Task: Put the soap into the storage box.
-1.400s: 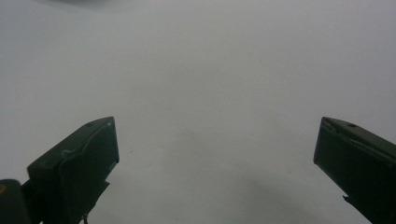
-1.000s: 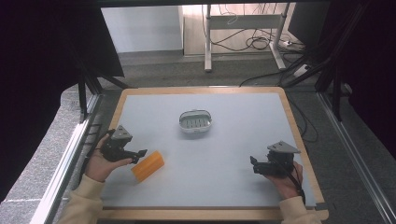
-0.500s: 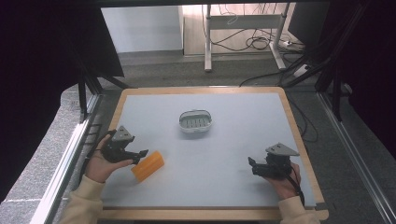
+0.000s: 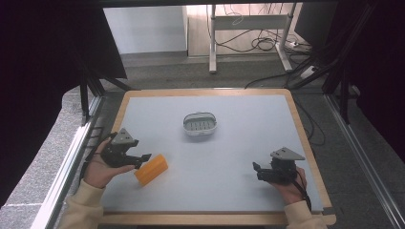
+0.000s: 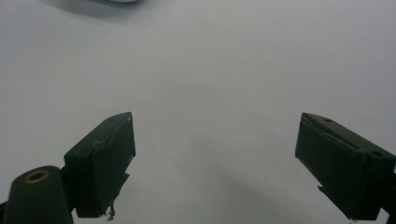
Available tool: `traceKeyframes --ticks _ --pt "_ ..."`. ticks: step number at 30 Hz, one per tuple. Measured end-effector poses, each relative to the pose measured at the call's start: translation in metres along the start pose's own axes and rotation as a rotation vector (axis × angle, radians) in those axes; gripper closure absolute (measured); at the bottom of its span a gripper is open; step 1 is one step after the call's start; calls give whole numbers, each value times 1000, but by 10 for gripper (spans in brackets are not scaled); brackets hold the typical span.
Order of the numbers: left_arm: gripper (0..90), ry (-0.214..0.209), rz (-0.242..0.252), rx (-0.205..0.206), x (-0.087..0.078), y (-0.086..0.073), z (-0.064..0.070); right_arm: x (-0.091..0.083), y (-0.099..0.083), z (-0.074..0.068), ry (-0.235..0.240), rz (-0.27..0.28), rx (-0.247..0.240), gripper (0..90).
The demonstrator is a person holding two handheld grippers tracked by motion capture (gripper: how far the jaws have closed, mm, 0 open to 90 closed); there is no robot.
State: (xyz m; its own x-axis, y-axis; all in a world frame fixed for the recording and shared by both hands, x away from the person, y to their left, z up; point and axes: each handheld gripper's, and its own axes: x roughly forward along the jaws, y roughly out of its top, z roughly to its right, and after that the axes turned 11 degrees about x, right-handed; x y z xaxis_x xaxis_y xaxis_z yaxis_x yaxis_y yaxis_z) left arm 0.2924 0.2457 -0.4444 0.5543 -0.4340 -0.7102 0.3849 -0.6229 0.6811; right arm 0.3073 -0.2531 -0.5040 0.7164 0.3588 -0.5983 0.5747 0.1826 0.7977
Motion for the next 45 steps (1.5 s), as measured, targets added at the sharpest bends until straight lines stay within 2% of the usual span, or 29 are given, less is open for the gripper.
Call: traceKeyframes --ticks 9,14,26,29,37,43,44,45 --pt "258 -18 16 -28 -5 0 2 1 0 1 -8 -11 6 130" --pt "246 -47 13 -7 -5 2 5 0 0 2 24 -7 39 135" --pt "268 -106 -28 32 5 8 16 0 -1 -1 24 -10 23 140" --pt "275 -111 -35 31 6 9 18 0 -1 -1 22 -10 23 140" --pt "288 -118 -97 32 19 10 21 0 0 -1 23 -8 21 140" --pt "307 -144 -152 29 31 10 24 0 0 -1 18 -12 16 140" --pt "326 -148 -178 31 35 10 24 0 -1 -2 11 -13 15 140" --pt "331 -148 -178 31 35 10 24 0 -1 -2 11 -13 15 140"
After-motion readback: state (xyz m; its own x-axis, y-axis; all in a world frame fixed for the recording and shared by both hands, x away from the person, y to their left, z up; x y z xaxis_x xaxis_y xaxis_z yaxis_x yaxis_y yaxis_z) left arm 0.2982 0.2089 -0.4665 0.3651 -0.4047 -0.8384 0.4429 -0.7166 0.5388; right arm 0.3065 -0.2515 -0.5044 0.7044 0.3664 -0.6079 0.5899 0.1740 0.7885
